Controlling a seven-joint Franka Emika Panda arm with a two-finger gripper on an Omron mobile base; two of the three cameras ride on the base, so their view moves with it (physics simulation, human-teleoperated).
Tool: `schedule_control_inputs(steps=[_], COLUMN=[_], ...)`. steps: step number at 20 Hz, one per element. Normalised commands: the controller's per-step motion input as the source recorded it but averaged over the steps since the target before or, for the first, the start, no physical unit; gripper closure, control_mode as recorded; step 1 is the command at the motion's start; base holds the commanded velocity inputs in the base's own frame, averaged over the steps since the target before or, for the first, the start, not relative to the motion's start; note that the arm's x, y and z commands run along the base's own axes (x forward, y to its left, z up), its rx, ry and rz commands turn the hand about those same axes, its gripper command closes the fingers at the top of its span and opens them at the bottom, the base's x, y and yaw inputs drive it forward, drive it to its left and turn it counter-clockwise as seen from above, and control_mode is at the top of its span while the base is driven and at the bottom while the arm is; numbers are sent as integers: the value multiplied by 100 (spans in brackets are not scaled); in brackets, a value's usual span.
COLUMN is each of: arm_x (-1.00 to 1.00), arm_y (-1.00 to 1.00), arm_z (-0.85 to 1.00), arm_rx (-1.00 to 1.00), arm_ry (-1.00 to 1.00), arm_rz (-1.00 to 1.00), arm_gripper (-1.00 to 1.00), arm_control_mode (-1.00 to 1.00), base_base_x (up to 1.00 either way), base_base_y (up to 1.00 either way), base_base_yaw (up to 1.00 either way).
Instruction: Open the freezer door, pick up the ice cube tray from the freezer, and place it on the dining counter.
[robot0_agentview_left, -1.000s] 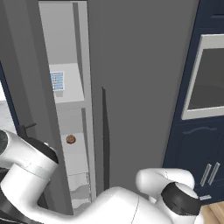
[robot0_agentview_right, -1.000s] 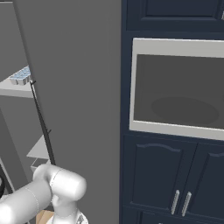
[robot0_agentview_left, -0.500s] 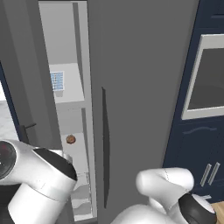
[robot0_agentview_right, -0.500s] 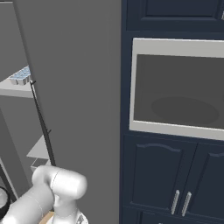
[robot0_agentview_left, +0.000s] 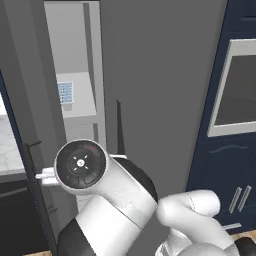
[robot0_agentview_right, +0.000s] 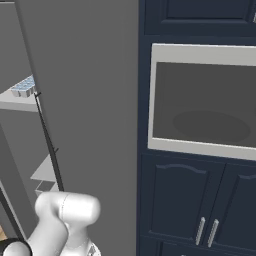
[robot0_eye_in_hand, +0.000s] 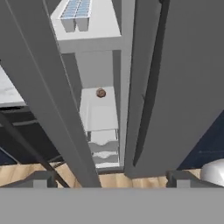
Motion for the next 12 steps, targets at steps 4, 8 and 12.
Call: schedule_control_inputs(steps=[4,8,12], arm_x=[-25,-12,4], arm_y=[-100,-100,-83], arm_z=[27,29,13], arm_rx=[13,19,29], arm_ry=[-8,-14,-18], arm_rz=[31,41,47], arm_gripper=[-100,-100,-100], arm_control_mode=[-100,-100,-100], base_base_x=[0,0,0], base_base_y=[0,0,0], base_base_yaw=[0,0,0])
